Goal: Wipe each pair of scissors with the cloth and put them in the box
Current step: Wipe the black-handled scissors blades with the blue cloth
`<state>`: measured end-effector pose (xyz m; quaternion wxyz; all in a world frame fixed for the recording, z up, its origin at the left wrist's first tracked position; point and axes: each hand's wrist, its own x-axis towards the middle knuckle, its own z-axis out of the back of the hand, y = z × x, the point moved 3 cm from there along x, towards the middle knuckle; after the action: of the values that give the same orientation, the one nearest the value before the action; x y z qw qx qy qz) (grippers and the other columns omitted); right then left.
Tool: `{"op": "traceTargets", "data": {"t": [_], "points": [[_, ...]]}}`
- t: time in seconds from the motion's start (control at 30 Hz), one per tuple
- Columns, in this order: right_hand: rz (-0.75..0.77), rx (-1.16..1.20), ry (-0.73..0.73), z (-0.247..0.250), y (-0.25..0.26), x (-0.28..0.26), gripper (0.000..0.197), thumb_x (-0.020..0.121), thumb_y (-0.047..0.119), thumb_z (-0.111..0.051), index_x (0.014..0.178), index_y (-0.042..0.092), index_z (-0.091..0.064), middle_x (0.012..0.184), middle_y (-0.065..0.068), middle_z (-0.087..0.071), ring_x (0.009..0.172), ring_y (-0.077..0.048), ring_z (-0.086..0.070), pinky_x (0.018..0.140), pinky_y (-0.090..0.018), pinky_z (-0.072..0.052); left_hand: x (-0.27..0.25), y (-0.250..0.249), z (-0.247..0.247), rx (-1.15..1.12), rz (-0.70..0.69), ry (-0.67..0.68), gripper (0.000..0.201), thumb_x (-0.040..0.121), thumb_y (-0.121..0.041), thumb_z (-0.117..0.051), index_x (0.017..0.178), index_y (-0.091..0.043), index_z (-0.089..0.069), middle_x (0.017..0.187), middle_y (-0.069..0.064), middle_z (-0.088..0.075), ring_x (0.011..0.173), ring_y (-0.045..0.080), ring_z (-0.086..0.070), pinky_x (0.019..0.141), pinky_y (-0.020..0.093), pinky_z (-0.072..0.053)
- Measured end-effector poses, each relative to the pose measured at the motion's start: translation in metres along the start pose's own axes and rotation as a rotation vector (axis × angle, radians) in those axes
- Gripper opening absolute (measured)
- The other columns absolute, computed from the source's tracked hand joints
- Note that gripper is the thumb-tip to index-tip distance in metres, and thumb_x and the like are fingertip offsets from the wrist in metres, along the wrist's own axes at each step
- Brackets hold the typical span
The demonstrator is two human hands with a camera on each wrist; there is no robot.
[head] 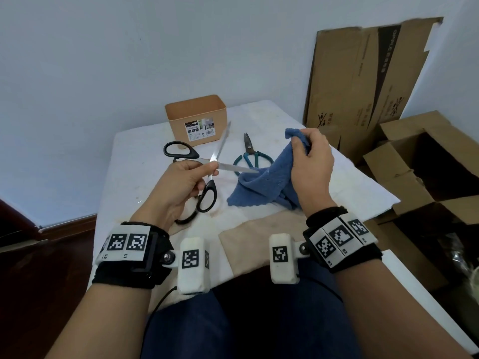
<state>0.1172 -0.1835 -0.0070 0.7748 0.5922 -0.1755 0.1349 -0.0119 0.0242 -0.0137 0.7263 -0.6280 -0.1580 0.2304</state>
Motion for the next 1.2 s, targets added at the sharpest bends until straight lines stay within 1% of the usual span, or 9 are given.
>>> {"op": "traceTargets", "data": {"t": [0.1,0.2,0.33,0.47,0.6,0.73,0.97,1.1,1.2], "points": [[0.026,0.022,-0.010,0.007,0.005,0.002,0.019,0.096,0.017,-0.052,0.107,0.022,-0.066,0.104,0.006,-0.060,0.104,-0.021,-0.051,0.088,-0.034,-0.047,0.002,-0.001,0.007,-0.023,-0.022,-0.057,0.020,0.092,-0.030,-0.070,0.081,-0.013,-0.074,0.070,0.008,-0.050,0.048,0.006,-0.037,0.045,0.015,-0.029],[0.019,0.114,-0.017,0.010,0.010,0.004,0.020,0.094,0.014,-0.055,0.104,0.023,-0.070,0.101,0.011,-0.062,0.096,-0.012,-0.056,0.084,-0.029,-0.051,0.003,0.000,0.011,-0.010,-0.023,-0.044,0.020,0.091,-0.030,-0.070,0.079,-0.015,-0.074,0.072,0.008,-0.051,0.048,0.006,-0.038,0.045,0.014,-0.030],[-0.010,0.281,-0.020,0.010,0.017,0.012,0.018,0.094,0.010,-0.058,0.105,0.016,-0.071,0.107,0.000,-0.064,0.096,-0.015,-0.062,0.067,-0.019,-0.055,0.002,-0.002,0.013,-0.011,-0.006,0.030,0.021,0.091,-0.028,-0.071,0.078,-0.012,-0.073,0.064,0.005,-0.050,0.047,0.006,-0.037,0.041,0.012,-0.030],[0.058,0.264,-0.015,0.002,0.029,0.010,0.019,0.093,0.011,-0.059,0.101,0.023,-0.071,0.104,0.004,-0.067,0.098,-0.005,-0.062,0.088,-0.026,-0.054,0.000,-0.007,0.010,0.060,0.014,0.095,0.022,0.091,-0.029,-0.070,0.077,-0.012,-0.072,0.049,-0.004,-0.043,0.044,0.007,-0.033,0.041,0.012,-0.027],[0.014,0.269,0.342,-0.028,0.031,-0.010,0.023,0.091,0.009,-0.056,0.088,0.025,-0.072,0.097,0.009,-0.072,0.098,-0.011,-0.065,0.096,-0.039,-0.051,-0.001,-0.007,0.002,0.071,0.027,0.124,0.023,0.090,-0.032,-0.071,0.075,-0.014,-0.074,0.050,-0.002,-0.041,0.049,0.010,-0.032,0.049,0.018,-0.026],[-0.075,0.225,0.423,-0.040,0.019,-0.021,0.012,0.091,0.021,-0.063,0.102,0.018,-0.066,0.099,0.003,-0.071,0.098,-0.015,-0.067,0.093,-0.043,-0.053,-0.003,-0.003,-0.002,0.085,0.032,0.135,0.024,0.090,-0.032,-0.072,0.076,-0.013,-0.074,0.050,-0.001,-0.043,0.051,0.011,-0.033,0.049,0.018,-0.029],[-0.104,0.179,0.569,-0.046,0.016,-0.029,0.017,0.085,0.032,-0.070,0.088,0.015,-0.071,0.085,0.000,-0.071,0.083,-0.014,-0.065,0.084,-0.041,-0.052,-0.008,-0.004,-0.010,0.106,0.039,0.146,0.024,0.090,-0.030,-0.071,0.083,-0.007,-0.071,0.046,-0.004,-0.045,0.046,0.008,-0.035,0.045,0.015,-0.029],[-0.114,0.169,0.564,-0.051,0.012,-0.031,0.020,0.085,0.031,-0.071,0.087,0.012,-0.070,0.085,-0.004,-0.070,0.079,-0.013,-0.063,0.074,-0.032,-0.050,-0.012,-0.009,-0.018,0.140,0.001,0.176,0.020,0.094,-0.023,-0.067,0.089,-0.003,-0.068,0.045,-0.012,-0.056,0.041,0.002,-0.038,0.044,0.012,-0.031],[-0.124,0.177,0.568,-0.052,0.012,-0.031,0.020,0.085,0.031,-0.071,0.087,0.011,-0.070,0.085,-0.005,-0.069,0.078,-0.012,-0.061,0.071,-0.027,-0.049,-0.012,-0.008,-0.019,0.133,-0.011,0.172,0.025,0.094,-0.023,-0.068,0.098,0.002,-0.069,0.053,-0.012,-0.062,0.042,0.002,-0.039,0.043,0.012,-0.031]]}}
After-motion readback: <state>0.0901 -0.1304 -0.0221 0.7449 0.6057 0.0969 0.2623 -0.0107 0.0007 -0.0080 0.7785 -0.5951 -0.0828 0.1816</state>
